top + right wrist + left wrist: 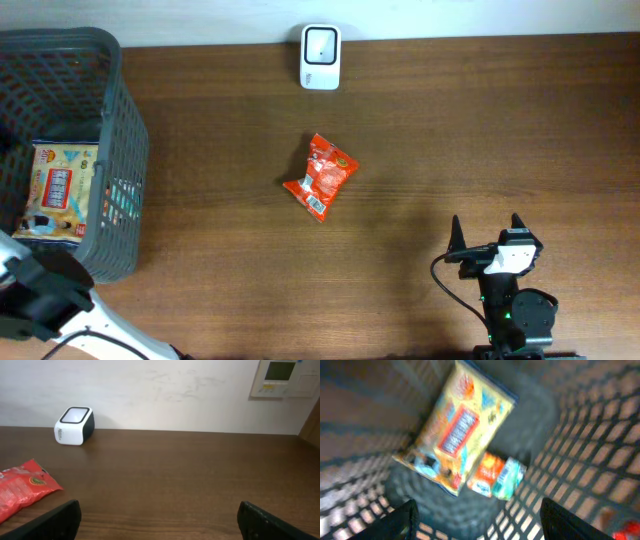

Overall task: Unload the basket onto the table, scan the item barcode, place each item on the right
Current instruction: 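Take the teal tissue pack from the basket, set it beside the bag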

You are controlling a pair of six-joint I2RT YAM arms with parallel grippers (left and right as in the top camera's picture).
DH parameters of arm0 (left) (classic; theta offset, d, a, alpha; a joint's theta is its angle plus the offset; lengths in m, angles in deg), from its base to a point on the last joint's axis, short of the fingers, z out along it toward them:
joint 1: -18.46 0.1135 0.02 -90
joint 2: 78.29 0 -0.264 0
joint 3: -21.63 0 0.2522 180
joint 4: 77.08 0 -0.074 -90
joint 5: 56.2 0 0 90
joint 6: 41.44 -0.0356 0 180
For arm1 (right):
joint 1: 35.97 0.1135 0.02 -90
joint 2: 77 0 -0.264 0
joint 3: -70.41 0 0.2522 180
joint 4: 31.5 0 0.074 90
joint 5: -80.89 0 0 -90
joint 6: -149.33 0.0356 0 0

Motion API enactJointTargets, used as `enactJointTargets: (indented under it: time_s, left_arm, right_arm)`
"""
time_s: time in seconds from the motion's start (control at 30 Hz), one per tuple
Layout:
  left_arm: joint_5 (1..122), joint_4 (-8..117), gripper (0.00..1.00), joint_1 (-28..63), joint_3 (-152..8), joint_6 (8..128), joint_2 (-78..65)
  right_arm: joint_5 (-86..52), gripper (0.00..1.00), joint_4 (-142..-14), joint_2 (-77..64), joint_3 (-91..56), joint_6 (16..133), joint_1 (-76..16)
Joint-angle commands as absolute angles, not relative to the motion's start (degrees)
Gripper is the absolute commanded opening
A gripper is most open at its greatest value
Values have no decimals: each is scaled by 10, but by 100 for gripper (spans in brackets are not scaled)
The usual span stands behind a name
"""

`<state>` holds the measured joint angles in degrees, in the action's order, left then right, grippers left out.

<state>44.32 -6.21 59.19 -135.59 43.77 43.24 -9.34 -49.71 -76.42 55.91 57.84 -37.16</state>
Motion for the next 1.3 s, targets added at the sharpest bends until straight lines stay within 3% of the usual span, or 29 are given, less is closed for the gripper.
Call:
enactJointTargets:
  time_s: [0.0,0.17,0.33,0.43,0.47,0.5,0.67,0.77,0.83,0.9,0.93,1.0,1.07,1.13,1.2,1.23,1.27]
  left_arm:
    - [552,-14,76,582,-1173,343,429]
    - [550,146,76,519,-964,335,429]
    - [500,198,65,509,-878,335,437]
    - [500,199,24,509,-882,340,437]
    - [501,181,1,510,-909,361,437]
    - [501,150,0,510,-956,374,437]
    - [531,-18,0,510,-1423,432,437]
    - [716,-75,0,492,-1665,474,437]
    - [849,-75,0,422,-1720,474,434]
    - [797,-75,0,296,-1682,480,436]
    - [679,-75,0,190,-1604,494,436]
    - [584,-47,0,86,-1481,556,436]
    - [570,59,0,-7,-1325,601,437]
    - [558,256,0,-107,-1115,627,437]
    - [457,325,0,-152,-1008,659,439]
    - [434,369,6,-174,-958,659,439]
    - [420,393,42,-186,-933,656,439]
  right_arm:
    - [-90,99,-499,-768,563,581,-375]
    - [-90,99,-499,-768,563,581,-375]
    - [-90,99,-499,-768,563,581,-375]
    - [-90,99,-499,-768,563,581,-375]
    - [-90,99,-499,-768,563,581,-375]
    - [-90,99,-499,-768,563,581,-375]
    - [-90,99,-499,-768,563,581,-375]
    - [-90,99,-499,-768,563,581,-375]
    - [-90,99,-499,-768,563,581,-375]
    - [-90,99,-499,-768,563,581,-375]
    - [-90,99,-499,-768,563,581,-375]
    - [-90,99,-499,-768,563,581,-375]
    - [-90,99,-499,-768,563,581,-375]
    - [-90,99,-499,-768,563,581,-375]
    - [-90,99,-499,-768,563,581,-375]
    - [-90,99,-499,-768,563,581,-375]
    - [-90,99,-499,-768,563,581,-375]
